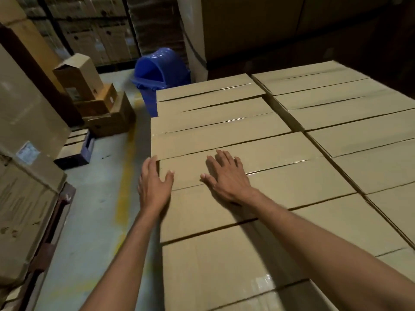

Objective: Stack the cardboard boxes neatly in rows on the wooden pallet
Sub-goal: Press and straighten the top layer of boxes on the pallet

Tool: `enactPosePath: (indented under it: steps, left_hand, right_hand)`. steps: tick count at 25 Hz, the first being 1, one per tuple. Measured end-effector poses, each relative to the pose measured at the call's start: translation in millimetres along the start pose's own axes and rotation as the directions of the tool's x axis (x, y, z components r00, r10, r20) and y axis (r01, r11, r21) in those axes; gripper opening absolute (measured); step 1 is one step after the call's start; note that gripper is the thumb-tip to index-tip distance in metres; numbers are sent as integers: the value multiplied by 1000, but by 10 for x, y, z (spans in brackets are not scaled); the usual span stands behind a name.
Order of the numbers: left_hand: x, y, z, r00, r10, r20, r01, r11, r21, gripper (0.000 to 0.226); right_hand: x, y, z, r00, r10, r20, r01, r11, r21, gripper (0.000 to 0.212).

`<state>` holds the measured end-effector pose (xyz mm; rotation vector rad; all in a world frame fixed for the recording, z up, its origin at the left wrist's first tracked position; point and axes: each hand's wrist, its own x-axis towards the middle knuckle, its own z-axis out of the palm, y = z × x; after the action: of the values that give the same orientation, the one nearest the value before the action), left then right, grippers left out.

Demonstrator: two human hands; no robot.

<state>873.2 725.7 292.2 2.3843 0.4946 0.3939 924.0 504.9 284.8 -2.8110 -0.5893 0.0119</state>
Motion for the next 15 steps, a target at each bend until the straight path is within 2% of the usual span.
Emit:
enactPosePath:
  steps: [2, 4, 5, 6, 9, 12, 15]
  left_hand:
    - [626, -157, 91, 984, -168, 62, 178, 960, -214, 80]
    - [1093, -289, 243, 915, -336, 222, 401, 819, -411, 85]
    - [1210, -317, 331, 884, -362, 297, 465, 754, -464, 83]
    - [1263, -341, 409, 870, -354, 343, 487, 725, -488, 75]
    - [1275, -393, 515, 892, -301, 336, 441, 737, -511, 44]
    - [1281, -416, 550, 888, -233, 396, 426, 743, -516, 44]
    - [1294, -366, 551, 875, -235, 423, 446, 732, -515, 38]
  right_hand:
    - [412, -73, 41, 999, 37, -4, -36, 999, 13, 80]
    - [746, -90, 74, 996, 90, 10, -90, 996, 3, 85]
    - [848, -91, 95, 992, 125, 17, -124, 992, -9, 87]
    - [908, -88, 123, 988, 152, 25, -151, 988, -19, 88]
    - [952, -94, 198, 981, 195, 7, -195, 980, -23, 92]
    - [921, -108, 200, 970, 242, -17, -242, 970, -22, 98]
    - [917, -115, 182, 967, 254, -8, -255, 967, -28, 101]
